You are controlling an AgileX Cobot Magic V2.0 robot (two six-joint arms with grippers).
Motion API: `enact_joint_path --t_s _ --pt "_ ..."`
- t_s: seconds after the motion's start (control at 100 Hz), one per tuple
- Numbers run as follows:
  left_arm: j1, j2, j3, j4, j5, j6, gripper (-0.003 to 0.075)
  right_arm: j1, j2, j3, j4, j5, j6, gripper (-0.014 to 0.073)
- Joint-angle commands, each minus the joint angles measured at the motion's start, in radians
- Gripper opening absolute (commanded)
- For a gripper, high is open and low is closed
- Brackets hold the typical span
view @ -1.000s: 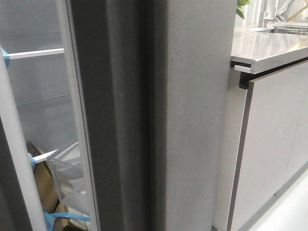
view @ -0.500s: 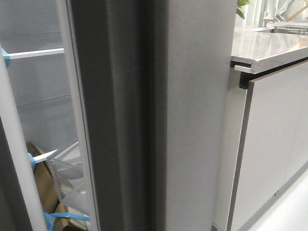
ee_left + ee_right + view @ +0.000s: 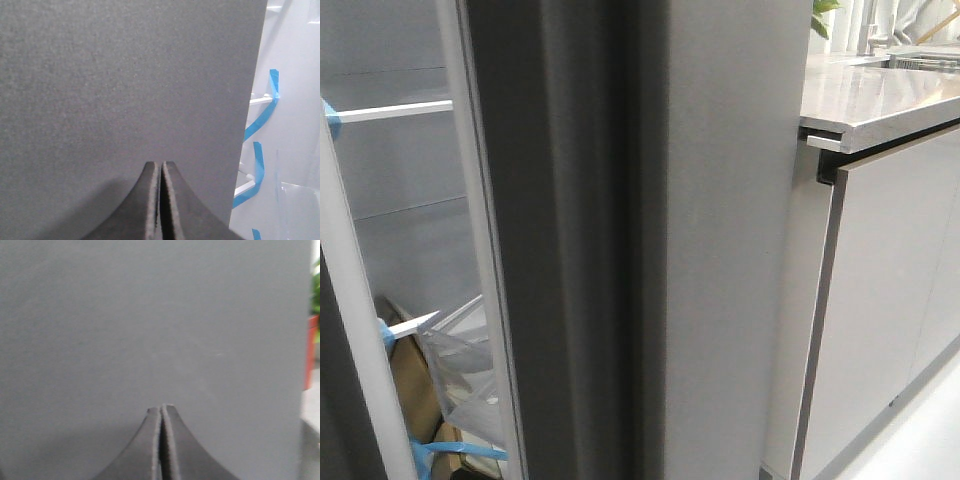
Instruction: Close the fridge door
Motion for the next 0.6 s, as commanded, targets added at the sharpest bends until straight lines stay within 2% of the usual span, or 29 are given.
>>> enact_joint_path --t_s 0.0,0.37,0.59 --pt "-0.005 0.019 0.028 -0.002 -0.077 -0.004 -0.0021 0.021 0.043 -0.055 0.002 -0.081 0.029 -0.0076" --pt "-0.005 0.019 0.028 -0.002 -0.077 -0.004 -0.002 0.023 0.259 -0.242 0.035 -0.09 0.033 -0.0076" --pt "-0.005 0.019 0.028 -0.002 -0.077 -0.004 -0.0021 0.076 0.356 -0.341 0.035 -0.091 0.033 -0.0076"
